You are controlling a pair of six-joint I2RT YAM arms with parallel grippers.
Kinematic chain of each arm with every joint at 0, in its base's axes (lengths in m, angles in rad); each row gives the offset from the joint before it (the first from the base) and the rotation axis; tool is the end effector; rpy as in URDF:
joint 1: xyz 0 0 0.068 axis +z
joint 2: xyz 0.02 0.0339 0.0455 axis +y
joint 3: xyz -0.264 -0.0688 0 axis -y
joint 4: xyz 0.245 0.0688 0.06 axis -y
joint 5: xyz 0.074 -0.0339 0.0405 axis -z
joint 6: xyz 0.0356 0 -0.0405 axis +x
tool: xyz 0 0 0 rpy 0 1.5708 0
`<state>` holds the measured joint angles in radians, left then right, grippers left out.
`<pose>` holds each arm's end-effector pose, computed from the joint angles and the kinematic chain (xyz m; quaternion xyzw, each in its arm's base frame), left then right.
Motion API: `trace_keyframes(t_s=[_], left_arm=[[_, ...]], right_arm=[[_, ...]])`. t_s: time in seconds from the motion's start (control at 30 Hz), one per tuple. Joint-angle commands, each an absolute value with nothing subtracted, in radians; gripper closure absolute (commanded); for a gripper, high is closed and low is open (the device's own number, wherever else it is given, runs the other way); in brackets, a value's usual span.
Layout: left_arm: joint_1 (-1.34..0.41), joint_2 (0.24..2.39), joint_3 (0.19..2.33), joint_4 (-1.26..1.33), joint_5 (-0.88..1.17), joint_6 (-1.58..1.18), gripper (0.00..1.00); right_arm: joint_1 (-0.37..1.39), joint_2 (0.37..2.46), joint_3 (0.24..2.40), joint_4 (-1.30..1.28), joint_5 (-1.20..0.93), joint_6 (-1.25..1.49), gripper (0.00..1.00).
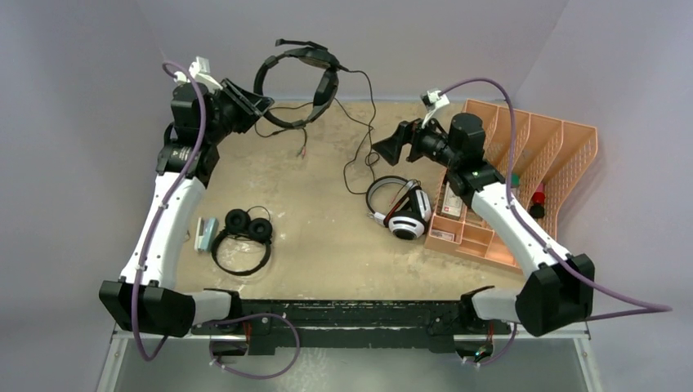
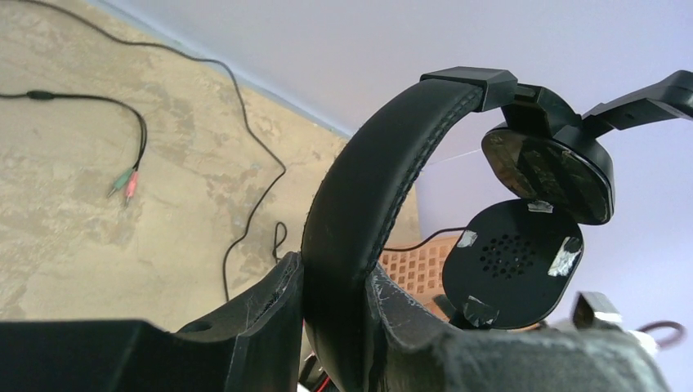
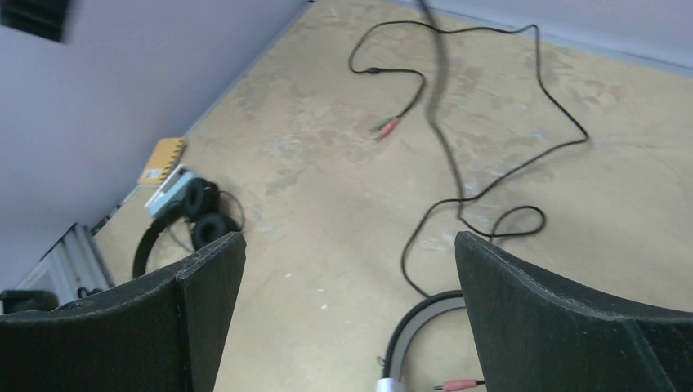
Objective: Wrap the headphones
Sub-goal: Adjust the headphones, then wrap the headphones cable around the headphones.
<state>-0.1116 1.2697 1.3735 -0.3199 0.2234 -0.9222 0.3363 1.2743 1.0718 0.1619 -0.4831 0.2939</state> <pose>0.2827 -0.0396 0.4274 -0.2411 0.7392 -0.3833 0.4985 0.2781 0.1147 0.3712 -0.1805 0.6967 0.3725 0.5859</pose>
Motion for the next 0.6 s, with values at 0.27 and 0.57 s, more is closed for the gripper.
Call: trace_keyframes(t_s=[0.27,0.57], left_arm=[[-0.104,1.293,1.633,-0.187,0.310,-1.038,1.00],[-0.104,1.307,1.698,-0.131,0.381,-1.073,1.00]], right_arm=[[0.316,1.418,1.006,0.761,-0.426,0.415,0.06],[0.318,1.581,1.055,1.004,-0.366,0.477,0.18]])
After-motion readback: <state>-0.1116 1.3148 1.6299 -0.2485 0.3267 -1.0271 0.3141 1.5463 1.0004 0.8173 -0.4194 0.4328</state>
